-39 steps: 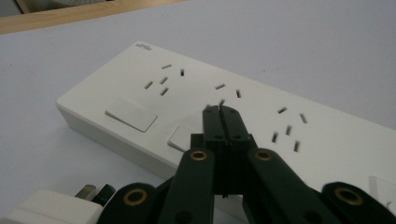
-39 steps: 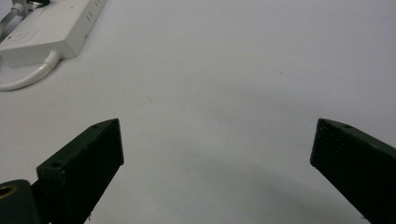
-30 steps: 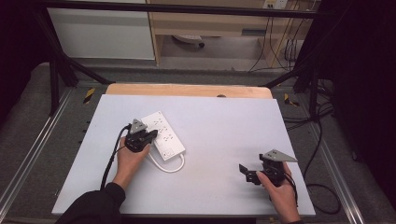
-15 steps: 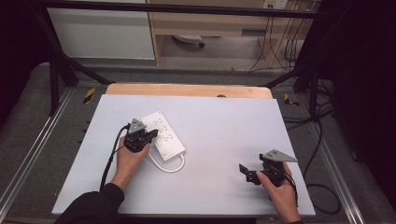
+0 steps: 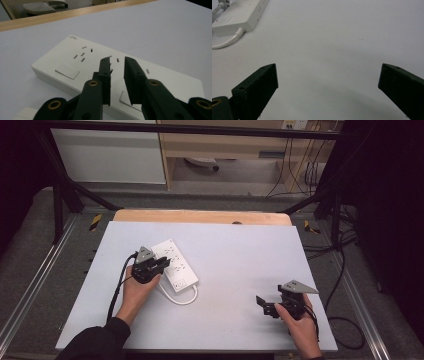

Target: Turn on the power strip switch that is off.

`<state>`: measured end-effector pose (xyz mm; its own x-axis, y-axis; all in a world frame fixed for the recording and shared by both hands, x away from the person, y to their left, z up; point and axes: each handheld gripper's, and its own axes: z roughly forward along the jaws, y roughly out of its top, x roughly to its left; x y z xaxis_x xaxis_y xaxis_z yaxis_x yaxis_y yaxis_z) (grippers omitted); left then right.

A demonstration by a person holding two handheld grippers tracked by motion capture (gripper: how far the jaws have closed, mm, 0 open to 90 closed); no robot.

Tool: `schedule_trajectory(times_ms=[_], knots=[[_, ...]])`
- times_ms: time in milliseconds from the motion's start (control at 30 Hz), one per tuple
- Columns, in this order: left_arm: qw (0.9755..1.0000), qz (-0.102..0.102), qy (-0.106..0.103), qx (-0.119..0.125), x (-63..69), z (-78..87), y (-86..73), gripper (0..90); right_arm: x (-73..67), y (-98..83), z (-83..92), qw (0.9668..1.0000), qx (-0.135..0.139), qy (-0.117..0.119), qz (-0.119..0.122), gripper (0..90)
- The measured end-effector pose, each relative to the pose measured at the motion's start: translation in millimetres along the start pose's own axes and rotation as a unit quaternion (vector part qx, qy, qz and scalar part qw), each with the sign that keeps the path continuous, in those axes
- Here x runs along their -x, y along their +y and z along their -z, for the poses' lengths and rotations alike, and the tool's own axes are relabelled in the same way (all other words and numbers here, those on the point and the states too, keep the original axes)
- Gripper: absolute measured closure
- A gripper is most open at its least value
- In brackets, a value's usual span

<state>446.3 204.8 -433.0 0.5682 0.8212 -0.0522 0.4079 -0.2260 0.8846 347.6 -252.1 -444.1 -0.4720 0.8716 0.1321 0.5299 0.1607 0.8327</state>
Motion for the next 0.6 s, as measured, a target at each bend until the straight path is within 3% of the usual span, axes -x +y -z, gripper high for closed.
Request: schedule_trajectory(times_ms=[267,333,467,600], knots=[[0.9998,0.008,-0.008,0.018,1.5,5.7,4.1,58.3,-0.3,0.0,-0.3,1.0,-0.001,0.0,0.0,3.1],[0.9996,0.01,-0.005,0.024,1.7,7.5,5.3,49.1,-0.3,0.0,-0.3,1.0,-0.002,0.0,0.0,3.1],[0.9992,0.013,-0.002,0.038,1.9,11.6,8.0,41.3,-0.2,0.0,-0.7,1.0,-0.001,0.0,0.001,3.1],[0.9992,0.021,-0.005,0.035,2.4,16.3,11.5,27.7,-0.3,-0.1,-0.8,1.0,-0.002,0.001,0.001,3.1]])
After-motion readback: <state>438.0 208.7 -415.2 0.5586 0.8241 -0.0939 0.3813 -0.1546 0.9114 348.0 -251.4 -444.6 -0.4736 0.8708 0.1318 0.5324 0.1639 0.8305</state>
